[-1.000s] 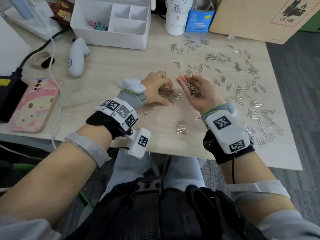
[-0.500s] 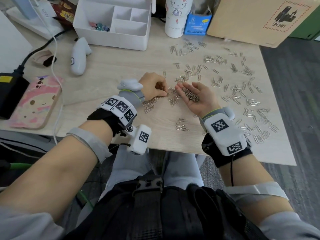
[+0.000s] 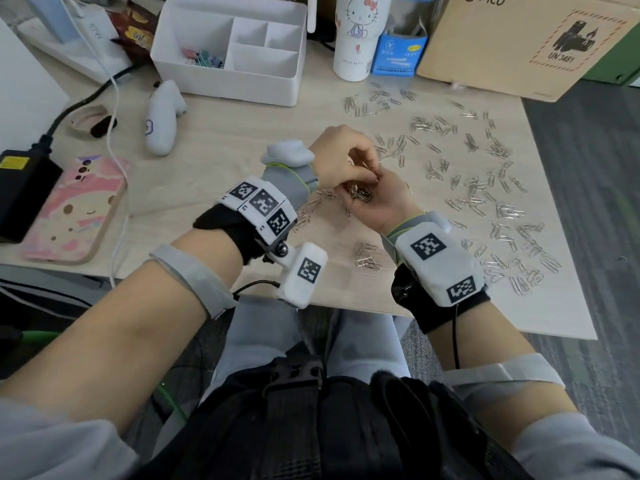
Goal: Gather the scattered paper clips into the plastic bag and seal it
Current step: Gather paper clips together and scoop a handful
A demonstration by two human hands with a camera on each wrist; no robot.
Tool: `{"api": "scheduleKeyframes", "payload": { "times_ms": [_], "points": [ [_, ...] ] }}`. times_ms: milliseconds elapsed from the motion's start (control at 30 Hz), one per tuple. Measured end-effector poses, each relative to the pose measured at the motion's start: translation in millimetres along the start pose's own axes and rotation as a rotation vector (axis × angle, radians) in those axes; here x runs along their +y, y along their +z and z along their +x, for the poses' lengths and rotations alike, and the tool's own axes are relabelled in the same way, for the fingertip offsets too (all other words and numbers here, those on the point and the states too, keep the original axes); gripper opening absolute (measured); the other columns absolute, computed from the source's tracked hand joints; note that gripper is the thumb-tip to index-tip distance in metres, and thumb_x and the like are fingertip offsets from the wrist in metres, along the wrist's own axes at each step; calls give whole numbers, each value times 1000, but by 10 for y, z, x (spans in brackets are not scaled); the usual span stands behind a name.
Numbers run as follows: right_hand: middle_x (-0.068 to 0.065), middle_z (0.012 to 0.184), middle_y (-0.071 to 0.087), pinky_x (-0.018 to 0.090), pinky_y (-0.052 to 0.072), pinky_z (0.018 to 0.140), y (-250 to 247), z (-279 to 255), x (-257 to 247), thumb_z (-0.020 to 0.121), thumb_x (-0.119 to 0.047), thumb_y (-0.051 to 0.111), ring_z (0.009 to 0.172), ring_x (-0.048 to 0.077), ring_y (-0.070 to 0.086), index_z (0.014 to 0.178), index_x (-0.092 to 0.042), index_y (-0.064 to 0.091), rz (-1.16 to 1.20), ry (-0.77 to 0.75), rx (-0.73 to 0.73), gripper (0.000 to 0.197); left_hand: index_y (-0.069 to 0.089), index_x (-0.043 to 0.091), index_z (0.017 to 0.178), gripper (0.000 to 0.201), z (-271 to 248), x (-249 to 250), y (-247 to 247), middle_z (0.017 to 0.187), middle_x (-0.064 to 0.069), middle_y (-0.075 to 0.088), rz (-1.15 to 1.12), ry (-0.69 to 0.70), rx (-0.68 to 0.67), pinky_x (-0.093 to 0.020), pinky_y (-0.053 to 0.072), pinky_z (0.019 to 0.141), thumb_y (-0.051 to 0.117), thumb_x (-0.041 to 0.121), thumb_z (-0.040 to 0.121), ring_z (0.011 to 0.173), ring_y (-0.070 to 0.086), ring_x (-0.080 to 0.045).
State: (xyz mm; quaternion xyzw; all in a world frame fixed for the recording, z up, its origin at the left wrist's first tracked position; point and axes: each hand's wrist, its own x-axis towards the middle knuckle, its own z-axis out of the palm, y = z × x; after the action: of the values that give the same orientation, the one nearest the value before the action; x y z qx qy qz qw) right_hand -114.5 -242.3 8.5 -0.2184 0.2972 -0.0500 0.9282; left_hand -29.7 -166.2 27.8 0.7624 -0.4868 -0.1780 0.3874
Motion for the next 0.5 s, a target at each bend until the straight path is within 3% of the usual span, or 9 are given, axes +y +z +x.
{"api": "scheduleKeyframes", "payload": {
  "times_ms": [133, 233, 300, 333, 400, 500],
  "points": [
    [14, 67, 71, 33, 58, 57, -5, -13, -5, 99, -11, 29, 59, 25, 70, 89, -3, 60, 68, 26, -27, 34, 72, 5, 83, 16, -41, 41, -69, 81, -2, 67, -1, 29, -30, -8, 47, 67, 76, 10, 68, 63, 56, 15],
    [22, 72, 69, 37, 57, 67, -36, -7, -20, 98, -8, 34, 62, 33, 70, 91, 6, 57, 84, 0, -10, 28, 72, 5, 86, 15, -100, 56, -196, 84, -5, 68, -52, 52, 71, 0, 41, 62, 72, 4, 70, 67, 58, 14],
    [26, 73, 68, 38, 55, 72, -61, 3, -24, 98, -9, 34, 63, 37, 69, 88, 11, 56, 110, 7, 5, 31, 71, 6, 93, 21, -169, 11, -304, 93, -6, 68, -16, 0, 122, 1, 40, 61, 71, 6, 72, 74, 60, 7],
    [26, 73, 67, 38, 55, 72, -67, 3, -28, 98, -9, 34, 64, 38, 69, 87, 11, 56, 106, 3, 16, 31, 69, 9, 100, 29, -209, -26, -352, 101, -7, 68, 39, -53, 110, -1, 42, 64, 73, 10, 71, 81, 59, 0],
    [27, 74, 67, 38, 55, 72, -73, 2, -32, 97, -7, 34, 73, 39, 66, 87, 11, 56, 99, -10, 24, 30, 61, 17, 116, 54, -295, -98, -408, 119, -8, 60, 219, -184, -7, -19, 47, 86, 80, 22, 66, 98, 53, -14],
    [27, 74, 67, 39, 55, 71, -76, 1, -36, 97, -5, 34, 84, 38, 61, 87, 11, 55, 106, -18, 33, 28, 45, 20, 131, 87, -425, -179, -368, 131, -11, 46, 520, -335, -244, -33, 30, 104, 84, 38, 56, 120, 41, -27]
  ]
}}
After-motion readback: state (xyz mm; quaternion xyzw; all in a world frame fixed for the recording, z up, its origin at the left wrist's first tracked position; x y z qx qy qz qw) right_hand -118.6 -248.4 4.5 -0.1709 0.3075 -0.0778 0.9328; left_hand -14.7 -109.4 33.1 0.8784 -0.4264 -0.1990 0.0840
